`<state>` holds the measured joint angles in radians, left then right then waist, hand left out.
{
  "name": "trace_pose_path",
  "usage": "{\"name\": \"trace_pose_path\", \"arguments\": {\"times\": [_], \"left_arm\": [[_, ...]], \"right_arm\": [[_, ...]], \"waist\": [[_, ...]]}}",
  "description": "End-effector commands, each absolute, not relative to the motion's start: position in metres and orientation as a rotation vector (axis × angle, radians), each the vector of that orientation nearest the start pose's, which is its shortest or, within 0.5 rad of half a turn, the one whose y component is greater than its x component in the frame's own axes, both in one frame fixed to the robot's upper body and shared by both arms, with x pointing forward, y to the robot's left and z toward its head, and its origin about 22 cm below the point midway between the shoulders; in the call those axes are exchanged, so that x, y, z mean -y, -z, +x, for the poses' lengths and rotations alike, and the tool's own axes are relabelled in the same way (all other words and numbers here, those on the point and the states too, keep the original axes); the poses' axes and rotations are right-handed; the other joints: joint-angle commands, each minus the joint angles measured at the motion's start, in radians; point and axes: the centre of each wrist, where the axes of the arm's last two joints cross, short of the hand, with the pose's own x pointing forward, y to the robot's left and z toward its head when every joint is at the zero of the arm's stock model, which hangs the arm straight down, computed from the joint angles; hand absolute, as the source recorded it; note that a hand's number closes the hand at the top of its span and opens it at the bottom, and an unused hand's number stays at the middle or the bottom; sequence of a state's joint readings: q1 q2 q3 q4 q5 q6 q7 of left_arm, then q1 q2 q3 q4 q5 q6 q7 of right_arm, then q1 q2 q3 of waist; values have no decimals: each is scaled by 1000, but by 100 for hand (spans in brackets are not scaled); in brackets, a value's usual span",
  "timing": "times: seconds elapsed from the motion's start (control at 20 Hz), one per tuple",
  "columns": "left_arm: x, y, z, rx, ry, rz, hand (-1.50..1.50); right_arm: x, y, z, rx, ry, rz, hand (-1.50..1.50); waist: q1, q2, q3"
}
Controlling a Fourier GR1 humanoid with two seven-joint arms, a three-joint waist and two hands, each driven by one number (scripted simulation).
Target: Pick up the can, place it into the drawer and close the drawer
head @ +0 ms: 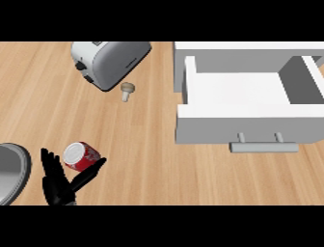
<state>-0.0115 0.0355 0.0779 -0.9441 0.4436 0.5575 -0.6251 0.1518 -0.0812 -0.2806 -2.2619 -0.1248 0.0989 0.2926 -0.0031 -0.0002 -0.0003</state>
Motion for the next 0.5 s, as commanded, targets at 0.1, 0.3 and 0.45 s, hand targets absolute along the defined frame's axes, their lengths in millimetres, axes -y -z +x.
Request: {"name": "trace_pose_path", "arguments": {"times": [0.1,0.3,0.45], "left_arm": [[-257,154,191,1415,-535,525,-150],[-251,142,223,1435,-514,459,-150],[-271,143,234,1464,-513,396,150]], "right_arm": [[311,-123,152,1853,59,-228,-150],[293,-132,161,1867,43,-206,-150],[308,-152,168,1852,53,-217,-150]], "waist": [[-2,0,0],[0,0,0],[-3,1,0]]}}
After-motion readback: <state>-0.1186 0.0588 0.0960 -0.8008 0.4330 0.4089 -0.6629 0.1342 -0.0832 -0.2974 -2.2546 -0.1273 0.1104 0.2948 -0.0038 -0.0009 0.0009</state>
